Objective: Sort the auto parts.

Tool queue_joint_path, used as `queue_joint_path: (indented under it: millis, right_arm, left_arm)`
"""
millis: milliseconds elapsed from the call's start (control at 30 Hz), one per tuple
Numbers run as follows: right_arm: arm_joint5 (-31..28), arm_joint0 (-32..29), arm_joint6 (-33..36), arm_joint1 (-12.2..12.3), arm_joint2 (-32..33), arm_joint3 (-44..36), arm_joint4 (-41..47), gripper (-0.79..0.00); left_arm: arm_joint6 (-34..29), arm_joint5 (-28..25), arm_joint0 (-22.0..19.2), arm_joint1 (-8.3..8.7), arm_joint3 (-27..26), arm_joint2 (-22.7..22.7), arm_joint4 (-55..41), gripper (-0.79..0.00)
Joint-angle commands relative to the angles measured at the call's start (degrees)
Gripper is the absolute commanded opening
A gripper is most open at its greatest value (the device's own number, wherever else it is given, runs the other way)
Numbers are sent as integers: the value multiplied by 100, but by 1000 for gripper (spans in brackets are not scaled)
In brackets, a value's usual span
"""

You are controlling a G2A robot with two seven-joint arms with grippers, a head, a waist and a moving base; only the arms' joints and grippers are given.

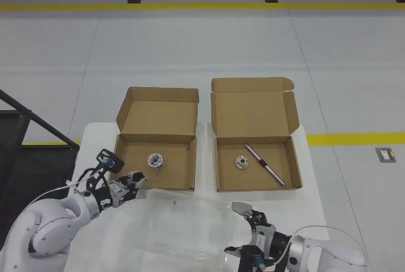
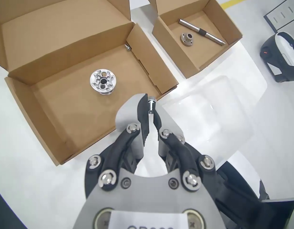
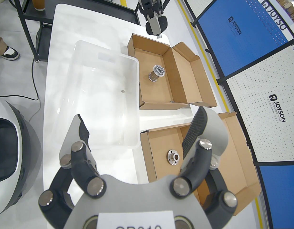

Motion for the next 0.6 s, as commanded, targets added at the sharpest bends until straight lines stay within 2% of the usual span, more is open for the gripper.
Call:
queue_joint_path:
  millis: [0, 33, 100, 333, 433, 567]
  right_arm:
    - [0, -1, -1, 0, 0, 0, -2, 0]
    - [0, -1, -1, 0, 0, 0, -2, 0]
    - [0, -1, -1, 0, 0, 0, -2, 0]
    - [0, -1, -1, 0, 0, 0, -2, 0]
    - [0, -1, -1, 0, 0, 0, -2, 0]
    - [0, -1, -1, 0, 0, 0, -2, 0]
  left_arm:
    - [0, 1, 0, 0, 0, 0, 1, -785]
    - [10, 23, -4, -2, 29, 52, 5, -785]
    - [-21, 398, -232, -17, 173, 242, 322, -785]
    - [-296, 777, -1208, -127, 650, 1327, 861, -785]
    - [-337, 1124, -1592, -192, 911, 1780, 1398, -785]
    - [-377, 1121, -2108, -303, 1435, 2358, 1609, -785]
